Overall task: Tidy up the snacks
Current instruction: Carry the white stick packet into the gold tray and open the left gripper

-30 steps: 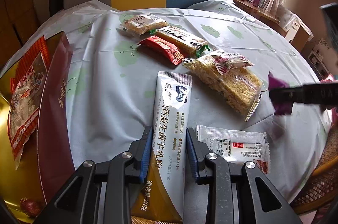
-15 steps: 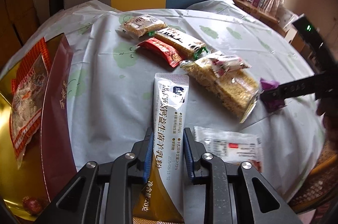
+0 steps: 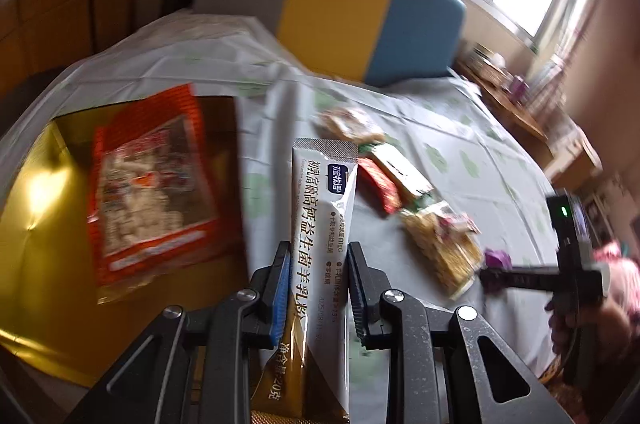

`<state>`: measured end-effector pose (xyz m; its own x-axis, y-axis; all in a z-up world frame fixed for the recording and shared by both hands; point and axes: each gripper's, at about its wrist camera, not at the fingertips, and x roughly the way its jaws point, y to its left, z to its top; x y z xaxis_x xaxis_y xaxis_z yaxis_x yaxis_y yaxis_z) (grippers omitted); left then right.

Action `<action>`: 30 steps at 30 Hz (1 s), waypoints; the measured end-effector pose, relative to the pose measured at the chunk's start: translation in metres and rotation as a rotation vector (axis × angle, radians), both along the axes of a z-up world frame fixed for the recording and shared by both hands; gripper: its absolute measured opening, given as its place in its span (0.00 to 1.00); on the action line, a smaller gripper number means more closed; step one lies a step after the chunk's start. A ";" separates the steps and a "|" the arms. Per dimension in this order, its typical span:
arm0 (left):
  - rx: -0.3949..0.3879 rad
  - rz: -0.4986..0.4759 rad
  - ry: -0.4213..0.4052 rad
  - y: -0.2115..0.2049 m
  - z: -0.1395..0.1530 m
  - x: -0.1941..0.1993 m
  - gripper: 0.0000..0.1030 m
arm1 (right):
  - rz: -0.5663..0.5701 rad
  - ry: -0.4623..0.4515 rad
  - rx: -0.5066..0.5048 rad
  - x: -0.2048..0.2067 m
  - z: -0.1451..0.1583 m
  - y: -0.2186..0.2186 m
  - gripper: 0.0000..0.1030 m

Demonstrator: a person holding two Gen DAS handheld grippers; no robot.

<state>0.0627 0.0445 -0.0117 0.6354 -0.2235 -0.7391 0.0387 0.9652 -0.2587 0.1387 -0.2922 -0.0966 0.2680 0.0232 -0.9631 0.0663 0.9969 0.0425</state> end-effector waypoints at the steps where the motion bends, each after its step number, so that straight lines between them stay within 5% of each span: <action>1: -0.010 0.025 0.003 0.010 0.001 0.001 0.26 | 0.003 -0.002 -0.005 -0.006 -0.001 0.011 0.44; 8: -0.061 0.192 0.055 0.070 -0.018 0.002 0.27 | 0.012 -0.008 -0.019 -0.012 -0.002 0.025 0.44; 16: -0.080 0.211 0.111 0.074 -0.040 0.000 0.30 | 0.015 -0.010 -0.023 -0.012 -0.002 0.027 0.44; 26: 0.022 0.263 0.052 0.078 -0.030 -0.023 0.30 | 0.018 -0.009 -0.022 -0.010 -0.002 0.024 0.44; 30: 0.079 0.247 0.103 0.077 -0.039 -0.022 0.30 | 0.021 -0.009 -0.026 -0.009 -0.002 0.025 0.44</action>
<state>0.0404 0.1211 -0.0512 0.5840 -0.0107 -0.8117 -0.2225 0.9595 -0.1727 0.1293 -0.2674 -0.0984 0.2765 0.0040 -0.9610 0.0448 0.9988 0.0170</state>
